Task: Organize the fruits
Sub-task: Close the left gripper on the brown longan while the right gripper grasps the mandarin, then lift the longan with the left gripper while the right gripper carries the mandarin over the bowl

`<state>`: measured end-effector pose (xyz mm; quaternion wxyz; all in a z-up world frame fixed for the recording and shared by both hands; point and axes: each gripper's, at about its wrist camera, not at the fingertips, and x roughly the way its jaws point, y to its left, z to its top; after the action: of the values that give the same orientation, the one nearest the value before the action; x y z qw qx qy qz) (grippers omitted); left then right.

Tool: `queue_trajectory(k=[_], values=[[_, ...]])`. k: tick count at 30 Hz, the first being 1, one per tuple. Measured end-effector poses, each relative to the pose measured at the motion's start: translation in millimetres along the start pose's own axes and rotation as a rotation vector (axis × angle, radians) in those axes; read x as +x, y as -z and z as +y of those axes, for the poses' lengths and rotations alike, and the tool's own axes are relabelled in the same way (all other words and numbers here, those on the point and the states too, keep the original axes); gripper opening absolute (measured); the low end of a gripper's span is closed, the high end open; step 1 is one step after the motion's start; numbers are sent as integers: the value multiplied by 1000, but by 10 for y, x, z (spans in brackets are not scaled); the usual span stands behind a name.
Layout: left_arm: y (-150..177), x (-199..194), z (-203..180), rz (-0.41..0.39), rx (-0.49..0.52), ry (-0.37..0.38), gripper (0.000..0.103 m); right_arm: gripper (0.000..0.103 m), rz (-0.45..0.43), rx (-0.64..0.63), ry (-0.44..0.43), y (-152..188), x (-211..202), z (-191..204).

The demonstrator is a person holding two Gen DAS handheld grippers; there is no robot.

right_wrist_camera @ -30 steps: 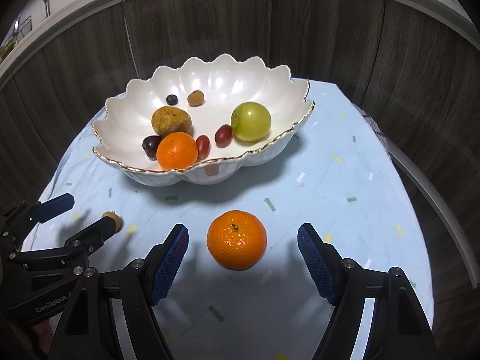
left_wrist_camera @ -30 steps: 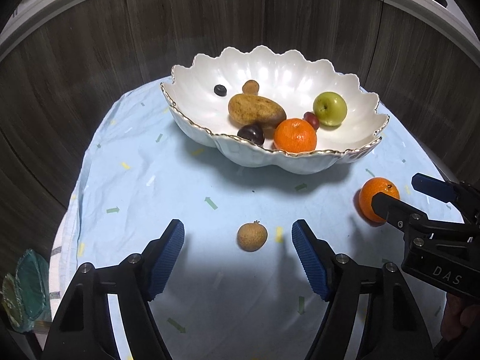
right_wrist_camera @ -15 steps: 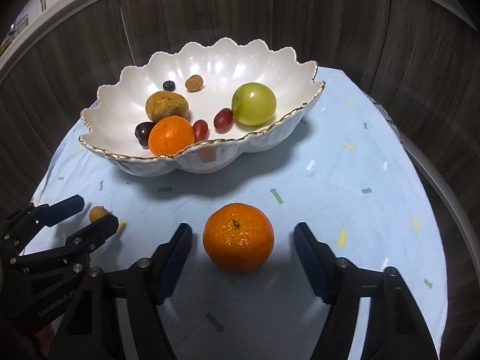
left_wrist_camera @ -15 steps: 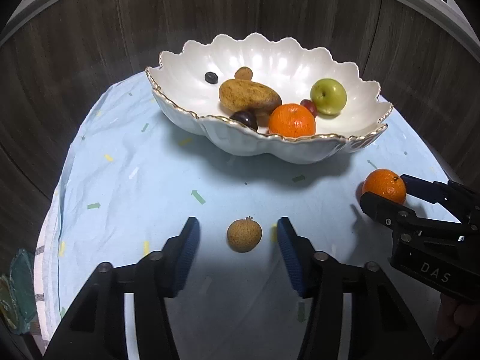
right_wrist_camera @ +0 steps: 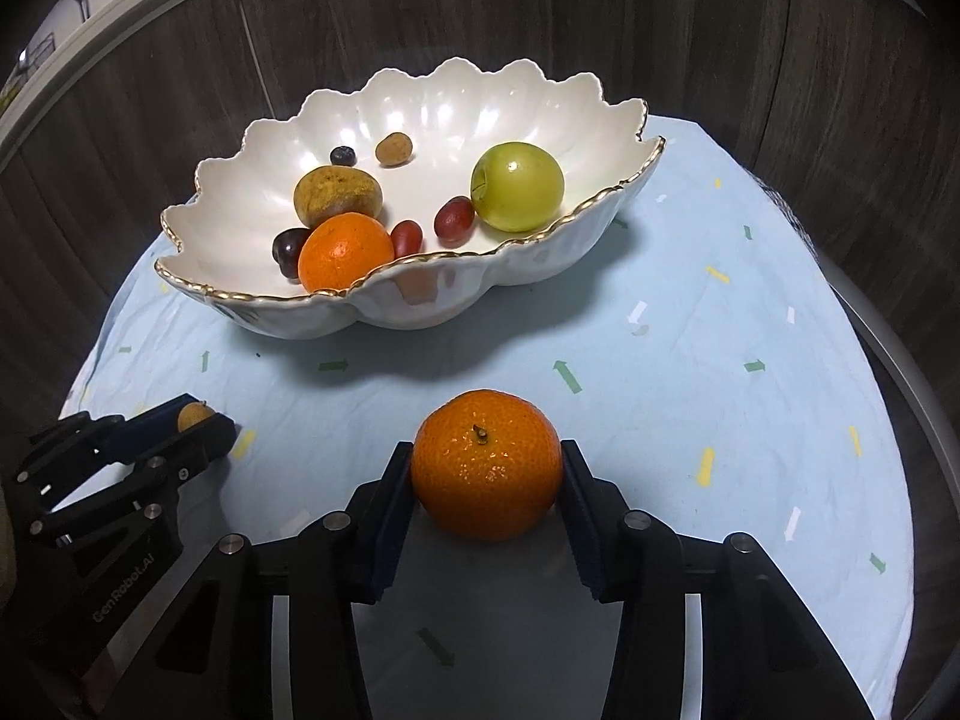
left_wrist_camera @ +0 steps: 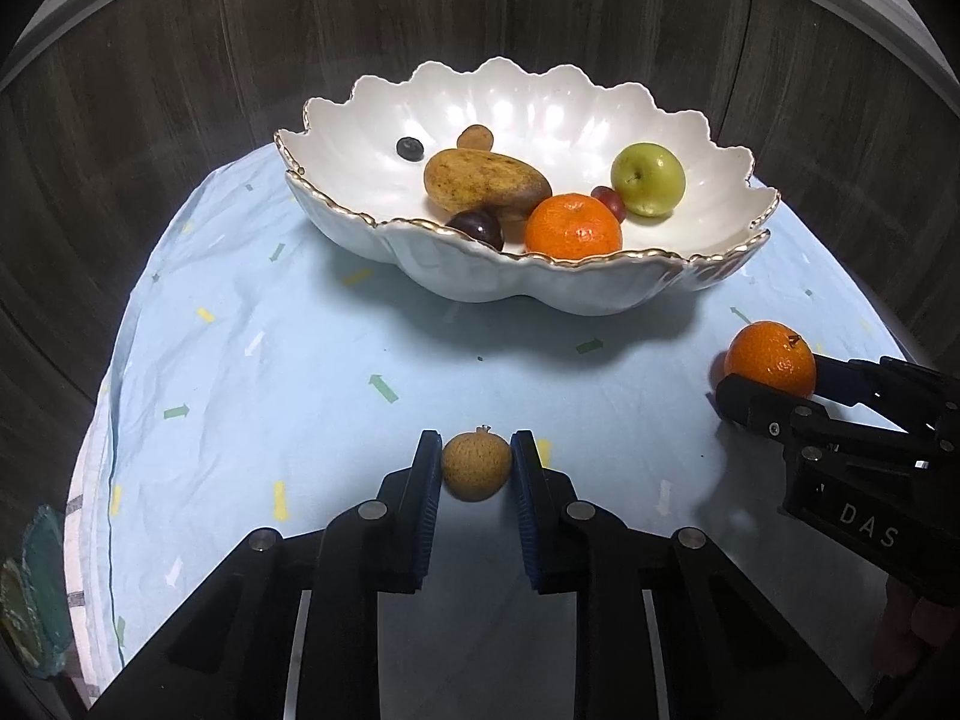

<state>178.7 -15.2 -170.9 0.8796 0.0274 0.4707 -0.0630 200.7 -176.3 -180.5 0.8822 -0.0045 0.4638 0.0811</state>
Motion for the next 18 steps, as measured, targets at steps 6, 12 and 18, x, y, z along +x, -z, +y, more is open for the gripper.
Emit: queue_trajectory(k=[6,12,18], values=[[-51,-116,-8,-23,8,5,23,46,-21,-5,-3,-30,-93,21],[-119,-277,-29,-46,16,2,23,46,-52,-1,2,-80,-261,22],[-193,-444,-57,-72,21,-3,23,46,-79,5,5,-141,-422,11]])
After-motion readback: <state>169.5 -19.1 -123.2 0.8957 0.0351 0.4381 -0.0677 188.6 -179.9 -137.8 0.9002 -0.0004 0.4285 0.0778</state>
